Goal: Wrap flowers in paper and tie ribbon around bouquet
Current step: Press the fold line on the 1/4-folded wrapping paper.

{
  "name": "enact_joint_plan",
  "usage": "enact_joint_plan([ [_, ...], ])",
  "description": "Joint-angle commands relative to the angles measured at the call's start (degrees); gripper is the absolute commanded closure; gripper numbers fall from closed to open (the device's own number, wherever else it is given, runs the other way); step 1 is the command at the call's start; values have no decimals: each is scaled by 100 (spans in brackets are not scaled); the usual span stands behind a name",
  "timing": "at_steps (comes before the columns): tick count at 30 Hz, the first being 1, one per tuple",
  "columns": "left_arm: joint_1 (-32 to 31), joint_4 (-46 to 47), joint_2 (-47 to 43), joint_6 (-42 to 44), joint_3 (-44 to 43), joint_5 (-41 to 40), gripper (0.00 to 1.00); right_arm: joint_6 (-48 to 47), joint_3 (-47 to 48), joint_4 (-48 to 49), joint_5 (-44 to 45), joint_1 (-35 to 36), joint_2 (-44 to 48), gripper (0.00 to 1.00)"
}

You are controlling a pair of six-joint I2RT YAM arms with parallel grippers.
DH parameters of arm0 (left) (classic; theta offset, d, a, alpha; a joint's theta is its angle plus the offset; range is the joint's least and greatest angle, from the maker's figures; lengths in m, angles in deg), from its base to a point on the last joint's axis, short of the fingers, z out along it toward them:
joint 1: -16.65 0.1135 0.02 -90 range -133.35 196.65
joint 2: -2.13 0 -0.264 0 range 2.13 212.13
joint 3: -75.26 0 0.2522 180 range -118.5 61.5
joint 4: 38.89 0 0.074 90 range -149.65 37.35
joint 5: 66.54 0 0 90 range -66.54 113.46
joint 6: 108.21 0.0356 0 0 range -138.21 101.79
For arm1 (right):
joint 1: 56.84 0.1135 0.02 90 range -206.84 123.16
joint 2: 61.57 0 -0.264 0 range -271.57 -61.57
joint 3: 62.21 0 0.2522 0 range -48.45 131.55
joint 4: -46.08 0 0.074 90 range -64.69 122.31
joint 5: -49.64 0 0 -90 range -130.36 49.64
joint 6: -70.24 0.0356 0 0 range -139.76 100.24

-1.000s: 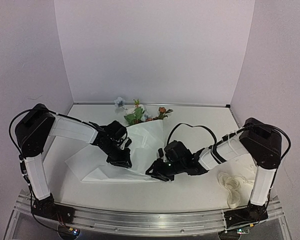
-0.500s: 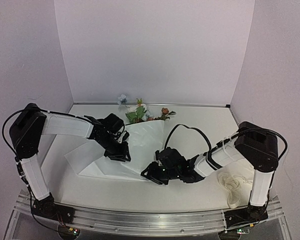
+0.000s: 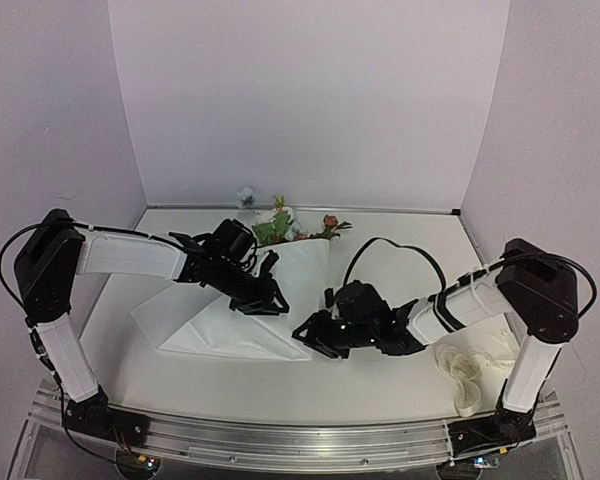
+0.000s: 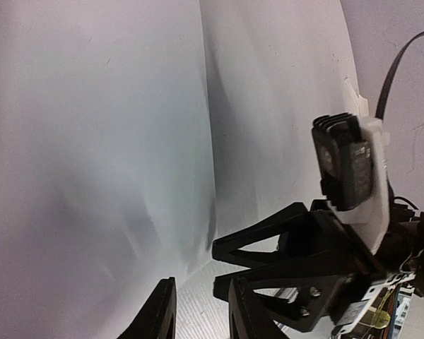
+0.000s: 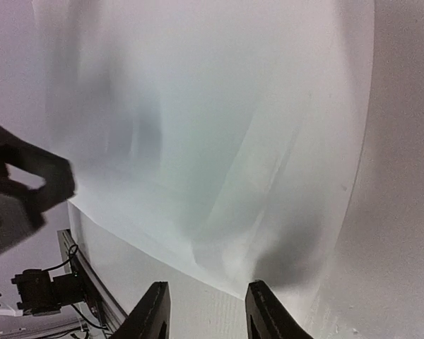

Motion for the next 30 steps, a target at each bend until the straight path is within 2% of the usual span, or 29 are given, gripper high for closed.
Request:
enact_joint_plan([
  [1,-65,580,319,-127,-146,324,72,-310,-154,-23,-759,-589,696,58],
  [6,-259,554,883,-122,-618,341,73,-360,-47,-335,-1293,-1419,849,57],
  [13,-447,312,1397,-164,-991,130,76,-380,1304,-804,-2014,-1907,-85,60],
  [19,-487,320,1594,-213,-910,68,79,-251,1955,-812,-2031,-2016,-818,65],
  [30,-581,-209,1991,5,-959,-251,86,-51,2130,-713,-1669,-2299,-1641,68],
])
